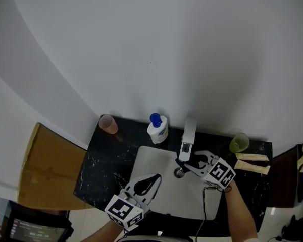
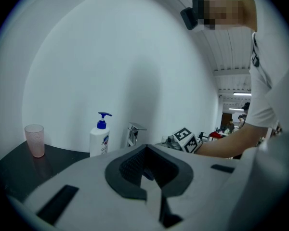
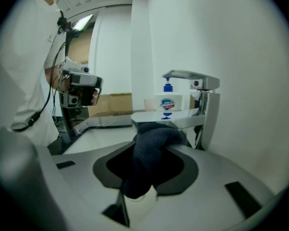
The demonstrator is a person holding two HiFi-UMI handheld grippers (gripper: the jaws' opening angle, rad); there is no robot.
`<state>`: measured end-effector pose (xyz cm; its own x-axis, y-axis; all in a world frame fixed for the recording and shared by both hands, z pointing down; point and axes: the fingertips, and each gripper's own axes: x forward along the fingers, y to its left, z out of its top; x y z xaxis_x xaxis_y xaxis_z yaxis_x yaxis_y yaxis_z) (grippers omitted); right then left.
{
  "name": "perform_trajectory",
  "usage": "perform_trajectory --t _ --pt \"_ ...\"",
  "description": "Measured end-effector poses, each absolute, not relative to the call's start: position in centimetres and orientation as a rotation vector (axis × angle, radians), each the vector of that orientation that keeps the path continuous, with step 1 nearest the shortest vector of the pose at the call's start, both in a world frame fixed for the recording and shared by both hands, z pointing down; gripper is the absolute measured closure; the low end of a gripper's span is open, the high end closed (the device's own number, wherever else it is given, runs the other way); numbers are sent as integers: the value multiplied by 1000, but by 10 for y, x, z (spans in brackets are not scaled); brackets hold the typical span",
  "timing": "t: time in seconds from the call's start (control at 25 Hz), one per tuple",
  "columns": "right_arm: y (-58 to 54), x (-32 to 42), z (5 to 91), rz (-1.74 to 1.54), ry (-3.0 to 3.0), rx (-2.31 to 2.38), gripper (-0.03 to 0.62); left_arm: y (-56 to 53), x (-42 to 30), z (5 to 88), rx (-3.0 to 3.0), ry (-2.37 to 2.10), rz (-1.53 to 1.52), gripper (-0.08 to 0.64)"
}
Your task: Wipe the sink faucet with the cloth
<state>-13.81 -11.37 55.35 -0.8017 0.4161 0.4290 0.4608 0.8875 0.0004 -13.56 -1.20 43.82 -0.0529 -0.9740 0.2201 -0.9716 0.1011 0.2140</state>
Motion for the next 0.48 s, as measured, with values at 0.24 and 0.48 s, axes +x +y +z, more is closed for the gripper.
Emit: perform_trajectory --t 0.24,0.48 --pt "-74 -100 558 -76 -2531 -783 463 -19 -135 440 1931 -2079 -33 560" --pt "-172 -114 564 -205 -2449 -340 463 -23 -135 440 1924 -2070 -27 560"
